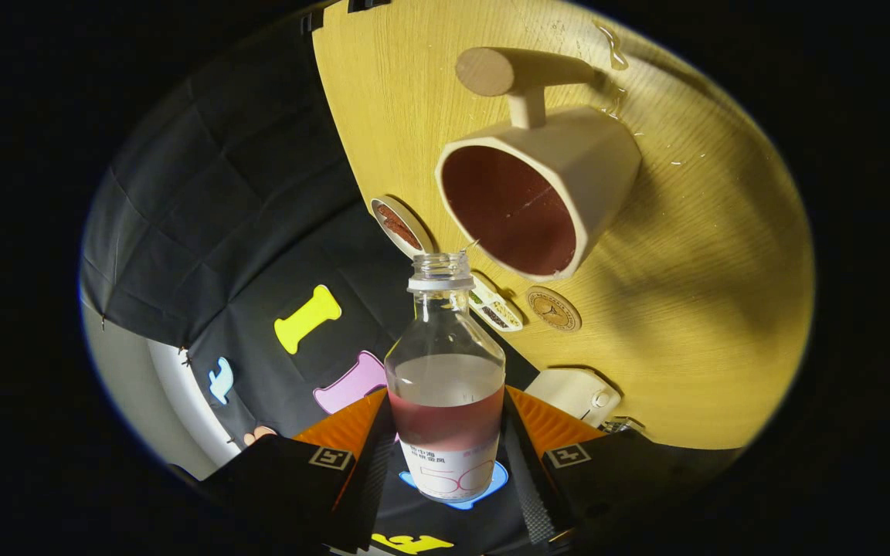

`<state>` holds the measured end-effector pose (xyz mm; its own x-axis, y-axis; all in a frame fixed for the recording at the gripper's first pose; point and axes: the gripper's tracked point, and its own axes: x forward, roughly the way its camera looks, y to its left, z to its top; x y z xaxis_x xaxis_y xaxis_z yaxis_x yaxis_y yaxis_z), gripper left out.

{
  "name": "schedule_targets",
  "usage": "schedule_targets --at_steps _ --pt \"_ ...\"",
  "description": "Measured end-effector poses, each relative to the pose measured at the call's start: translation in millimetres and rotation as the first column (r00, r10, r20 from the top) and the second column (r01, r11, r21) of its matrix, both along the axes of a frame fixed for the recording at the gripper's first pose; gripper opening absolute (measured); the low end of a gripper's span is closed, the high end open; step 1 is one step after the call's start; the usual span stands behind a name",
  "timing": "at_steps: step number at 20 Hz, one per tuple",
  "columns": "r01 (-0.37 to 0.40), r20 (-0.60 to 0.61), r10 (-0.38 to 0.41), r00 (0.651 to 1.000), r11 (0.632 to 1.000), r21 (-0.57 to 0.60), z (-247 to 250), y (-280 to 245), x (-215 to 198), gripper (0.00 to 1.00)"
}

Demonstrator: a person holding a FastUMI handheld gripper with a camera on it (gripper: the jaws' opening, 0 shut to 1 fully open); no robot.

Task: Take the bottle from table, then pour the juice into the cup, finally place the bottle on the coaster

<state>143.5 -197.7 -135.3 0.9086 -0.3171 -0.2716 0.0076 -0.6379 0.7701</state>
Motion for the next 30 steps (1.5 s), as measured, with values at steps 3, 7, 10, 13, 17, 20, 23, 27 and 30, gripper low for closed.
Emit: schedule_targets --at_steps 3,7,10,13,17,20,23,27,30 --pt "0.004 0.006 -0.004 1.0 1.0 0.006 2 -1 -2 0.75" --pt "0.02 0.007 -0.02 1.0 1.0 0.005 3 -5 -8 0.75" --pt "0.018 0.0 -0.018 1.0 1.0 0.005 1 -4 -12 0.75" --pt "0.015 -0.001 -0.015 1.0 1.0 0.012 1 0 -11 0.75" --pt "-0.008 0.007 0.008 1.0 1.0 0.013 3 8 -6 0.75" --pt "-0.012 0.008 0.012 1.0 1.0 0.009 4 7 -4 0.75" --pt "0.006 0.011 -0.006 1.0 1.0 0.02 4 3 -5 0.75" --pt "0.025 0.023 -0.026 0.999 0.999 0.045 6 2 -4 0.75" --pt "0.033 0.023 -0.034 0.999 0.998 0.054 6 2 -3 0.75"
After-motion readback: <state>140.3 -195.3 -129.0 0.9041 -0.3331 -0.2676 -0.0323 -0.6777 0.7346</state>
